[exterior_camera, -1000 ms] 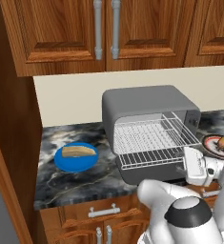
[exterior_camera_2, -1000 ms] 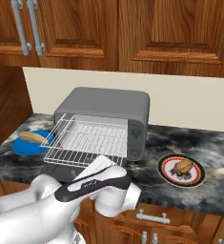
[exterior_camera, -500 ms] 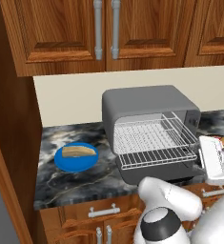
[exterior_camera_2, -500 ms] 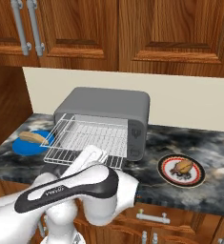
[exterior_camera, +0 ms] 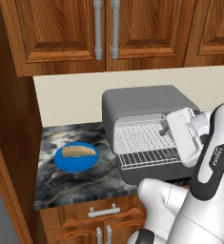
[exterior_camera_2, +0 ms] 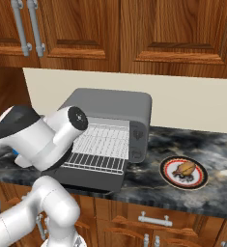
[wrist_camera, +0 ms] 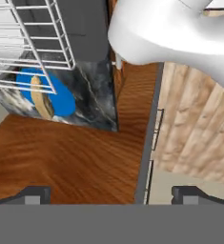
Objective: Open the toaster oven door. Place the baguette on the top rack in the toaster oven and place the chicken drumstick on the bottom rack.
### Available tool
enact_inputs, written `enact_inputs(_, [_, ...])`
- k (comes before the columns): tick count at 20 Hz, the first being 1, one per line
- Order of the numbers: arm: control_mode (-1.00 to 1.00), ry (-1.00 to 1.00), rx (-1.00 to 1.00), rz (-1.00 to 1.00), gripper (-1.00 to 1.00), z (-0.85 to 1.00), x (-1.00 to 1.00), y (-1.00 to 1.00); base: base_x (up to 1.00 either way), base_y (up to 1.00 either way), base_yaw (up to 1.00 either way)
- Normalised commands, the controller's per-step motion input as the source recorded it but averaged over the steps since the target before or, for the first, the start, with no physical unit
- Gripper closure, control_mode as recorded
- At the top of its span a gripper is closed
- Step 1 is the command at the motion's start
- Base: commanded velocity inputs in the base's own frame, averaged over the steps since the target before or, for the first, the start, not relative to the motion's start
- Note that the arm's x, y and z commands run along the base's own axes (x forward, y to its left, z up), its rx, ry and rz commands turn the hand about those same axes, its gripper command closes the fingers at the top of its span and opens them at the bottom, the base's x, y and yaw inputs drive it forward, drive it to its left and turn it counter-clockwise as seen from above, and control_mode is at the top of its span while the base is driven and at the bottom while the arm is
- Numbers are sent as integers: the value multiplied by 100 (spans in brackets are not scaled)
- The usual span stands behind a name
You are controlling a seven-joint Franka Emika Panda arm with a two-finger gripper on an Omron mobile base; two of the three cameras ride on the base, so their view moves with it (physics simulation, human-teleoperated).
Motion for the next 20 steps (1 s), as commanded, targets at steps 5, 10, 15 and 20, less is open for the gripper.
enact_inputs(5, [-100, 11, -32, 0, -100, 27, 28, 100, 0, 0, 0])
enact_inputs(10, [-100, 23, -28, 0, -100, -19, 87, 100, 0, 0, 0])
enact_inputs(15, [-100, 28, -37, 0, -100, -42, 98, 77, 0, 0, 0])
enact_inputs(20, [-100, 38, -34, 0, -100, -46, 95, 9, 0, 0, 0])
